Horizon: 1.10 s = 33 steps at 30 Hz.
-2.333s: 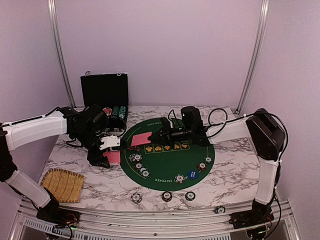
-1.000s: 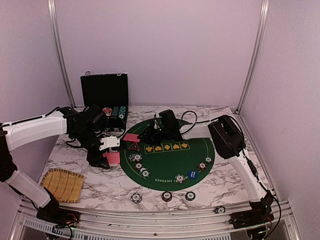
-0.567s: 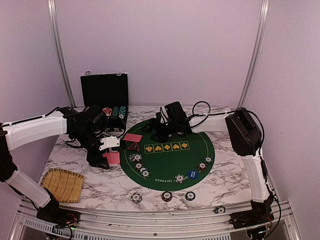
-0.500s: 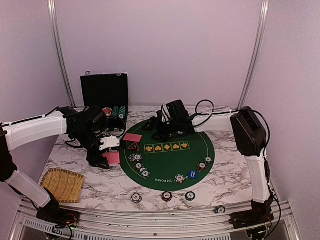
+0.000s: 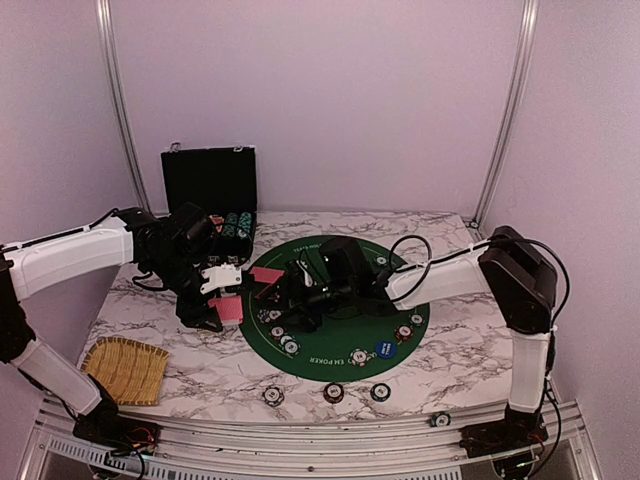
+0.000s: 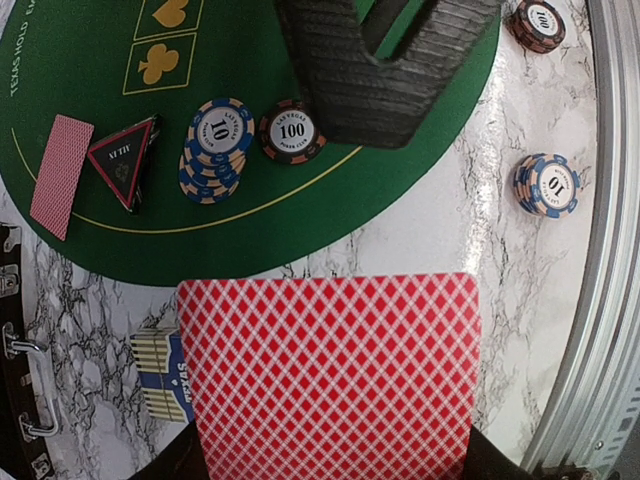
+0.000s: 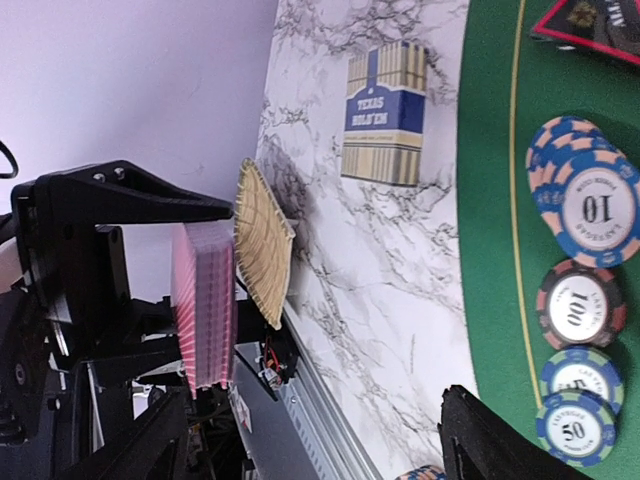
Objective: Distribute texas hold em gaming equipment
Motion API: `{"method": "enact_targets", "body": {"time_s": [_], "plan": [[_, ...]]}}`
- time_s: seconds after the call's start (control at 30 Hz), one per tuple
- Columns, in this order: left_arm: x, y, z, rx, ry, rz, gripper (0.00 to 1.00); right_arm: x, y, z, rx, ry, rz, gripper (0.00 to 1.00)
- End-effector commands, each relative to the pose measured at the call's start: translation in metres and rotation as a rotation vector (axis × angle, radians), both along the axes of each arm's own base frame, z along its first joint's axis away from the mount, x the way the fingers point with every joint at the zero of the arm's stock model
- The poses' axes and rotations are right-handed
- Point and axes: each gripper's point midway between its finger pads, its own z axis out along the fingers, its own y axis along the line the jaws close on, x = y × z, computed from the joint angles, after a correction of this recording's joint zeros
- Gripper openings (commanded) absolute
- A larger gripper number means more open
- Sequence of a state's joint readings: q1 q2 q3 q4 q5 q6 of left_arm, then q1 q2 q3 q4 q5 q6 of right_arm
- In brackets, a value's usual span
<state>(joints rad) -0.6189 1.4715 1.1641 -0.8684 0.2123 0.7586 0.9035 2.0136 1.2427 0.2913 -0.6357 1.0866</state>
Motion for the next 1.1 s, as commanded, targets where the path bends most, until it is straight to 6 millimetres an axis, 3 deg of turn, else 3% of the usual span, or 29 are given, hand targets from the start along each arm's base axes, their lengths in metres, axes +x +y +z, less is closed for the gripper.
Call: {"method": "enact_targets", "body": {"time_s": [0.0, 0.87, 1.07], "plan": [[0.003, -0.006, 0.01, -0.033, 0.007, 0.012, 0.4, -0.005, 0.018, 0.041, 0.147, -0.026, 0.036, 0.85], [0.006, -0.018, 0.021, -0.09, 0.025, 0.023, 0.39, -0.022, 0.062, 0.053, 0.252, 0.027, 0.139, 0.78], [0.006, -0.018, 0.023, -0.092, 0.02, 0.024, 0.39, -0.026, 0.075, 0.047, 0.257, 0.048, 0.158, 0.77]]}}
